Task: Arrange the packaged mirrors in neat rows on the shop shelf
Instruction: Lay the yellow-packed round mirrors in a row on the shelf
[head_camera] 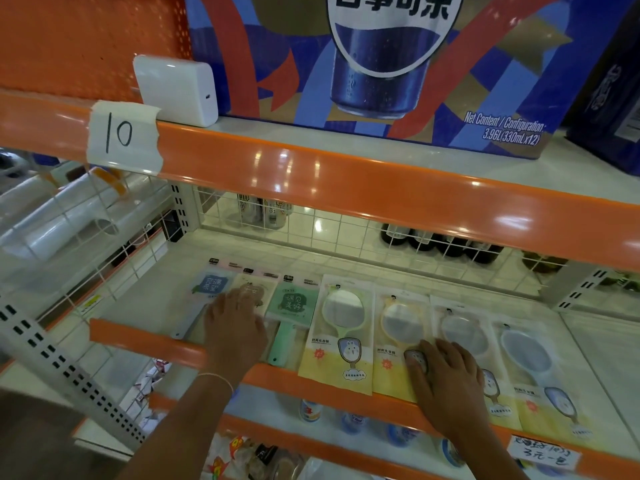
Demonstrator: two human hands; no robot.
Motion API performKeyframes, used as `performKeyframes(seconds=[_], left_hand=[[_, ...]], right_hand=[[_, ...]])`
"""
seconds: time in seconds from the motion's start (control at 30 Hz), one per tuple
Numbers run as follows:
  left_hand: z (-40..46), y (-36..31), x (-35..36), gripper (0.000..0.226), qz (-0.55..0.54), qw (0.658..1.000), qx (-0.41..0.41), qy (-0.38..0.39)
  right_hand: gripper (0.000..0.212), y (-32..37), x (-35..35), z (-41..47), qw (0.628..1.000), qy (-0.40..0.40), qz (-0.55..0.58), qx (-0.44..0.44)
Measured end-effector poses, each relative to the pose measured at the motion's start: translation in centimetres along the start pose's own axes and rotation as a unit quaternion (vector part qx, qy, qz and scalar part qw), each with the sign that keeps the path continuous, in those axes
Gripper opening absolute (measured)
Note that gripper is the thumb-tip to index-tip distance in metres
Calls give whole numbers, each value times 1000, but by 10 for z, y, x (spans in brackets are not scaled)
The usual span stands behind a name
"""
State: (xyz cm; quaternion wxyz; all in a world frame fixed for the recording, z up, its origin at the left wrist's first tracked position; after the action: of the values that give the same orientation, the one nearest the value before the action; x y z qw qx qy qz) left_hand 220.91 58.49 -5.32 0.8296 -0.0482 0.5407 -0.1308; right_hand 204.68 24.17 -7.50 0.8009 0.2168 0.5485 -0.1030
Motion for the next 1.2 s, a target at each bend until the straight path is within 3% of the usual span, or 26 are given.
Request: performKeyframes(seconds=[0.2, 0.4, 1.2], left_hand=[[-20, 42, -4, 45, 56, 992, -106, 47], [-17, 44, -9, 39, 39, 993, -110, 14], [5, 36, -5, 36, 68, 992, -106, 12]], right_hand=[[69, 0, 1, 0, 1000, -3, 1, 1], [72, -1, 1, 1, 1000, -3, 0, 4], [70, 0, -1, 1, 1000, -12, 3, 0]])
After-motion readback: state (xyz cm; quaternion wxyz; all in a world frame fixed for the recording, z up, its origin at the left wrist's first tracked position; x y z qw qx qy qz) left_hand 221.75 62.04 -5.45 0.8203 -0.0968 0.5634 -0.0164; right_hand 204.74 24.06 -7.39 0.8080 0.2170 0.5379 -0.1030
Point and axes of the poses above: each hand's wrist, its own z-axis towards the middle knuckle, its own x-axis out of the palm, y = z × x, the point moved 10 cm from there along z, towards the middle knuckle, and after that the axes turned 12 degrees about -y, right-handed, at the moved point
